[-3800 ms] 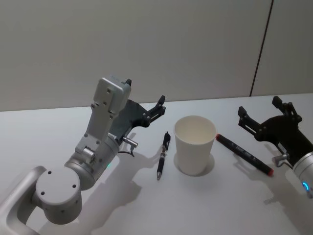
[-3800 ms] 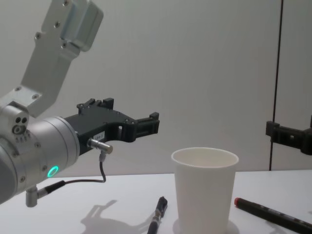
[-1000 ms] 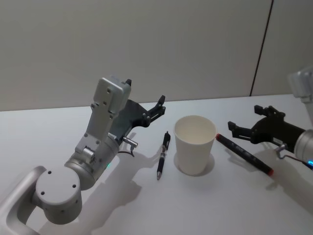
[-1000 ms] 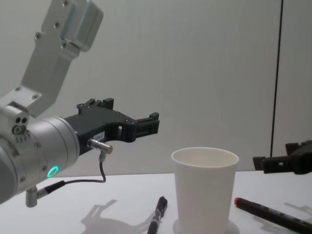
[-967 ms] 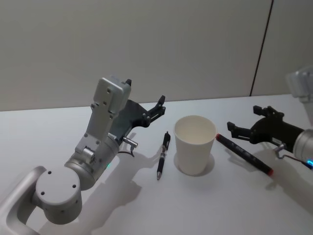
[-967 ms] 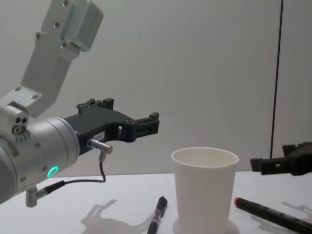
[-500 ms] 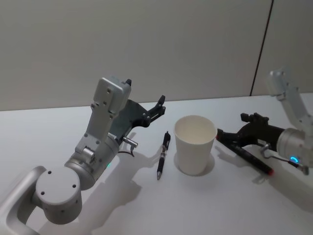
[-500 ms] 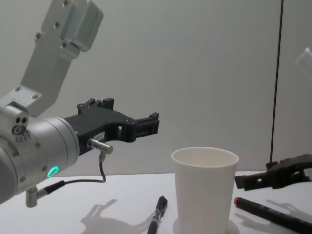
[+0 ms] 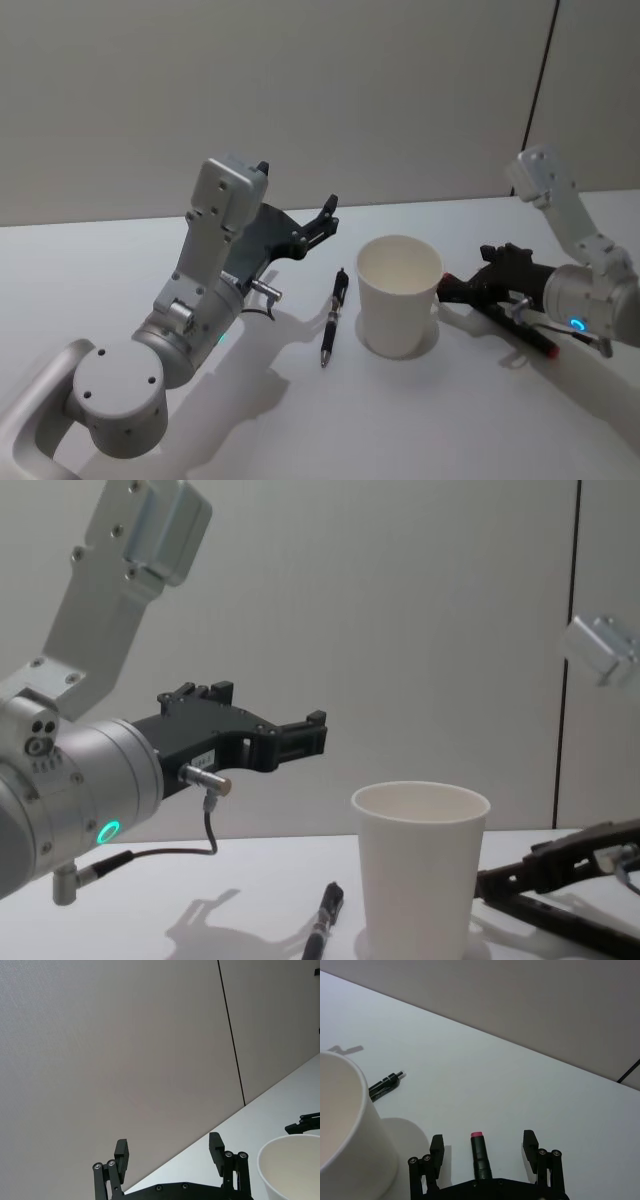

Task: Place the pen into the pen holder.

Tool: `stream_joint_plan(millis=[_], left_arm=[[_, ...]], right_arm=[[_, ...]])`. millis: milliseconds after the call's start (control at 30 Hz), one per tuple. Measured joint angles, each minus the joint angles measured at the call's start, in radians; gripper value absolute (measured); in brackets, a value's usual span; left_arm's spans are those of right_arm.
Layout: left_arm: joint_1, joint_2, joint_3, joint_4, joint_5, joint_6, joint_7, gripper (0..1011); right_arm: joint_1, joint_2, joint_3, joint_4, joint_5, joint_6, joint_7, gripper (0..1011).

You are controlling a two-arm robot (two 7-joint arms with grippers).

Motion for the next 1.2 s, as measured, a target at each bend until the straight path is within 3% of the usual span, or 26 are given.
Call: stream_joint_plan(millis=[400,1200], left_arm=[[0.000,0.000,0.000,0.000,0.000,0.000,0.000,1001],[0.000,0.000,0.000,0.000,0.000,0.000,0.000,1001]], right_arm=[[0.022,-0.017,-0.015,0.036,-0.025,0.031,0.000,1001],[0.034,-0.023,-0.021,0.059,-0.026,0.053,0.018,1001]])
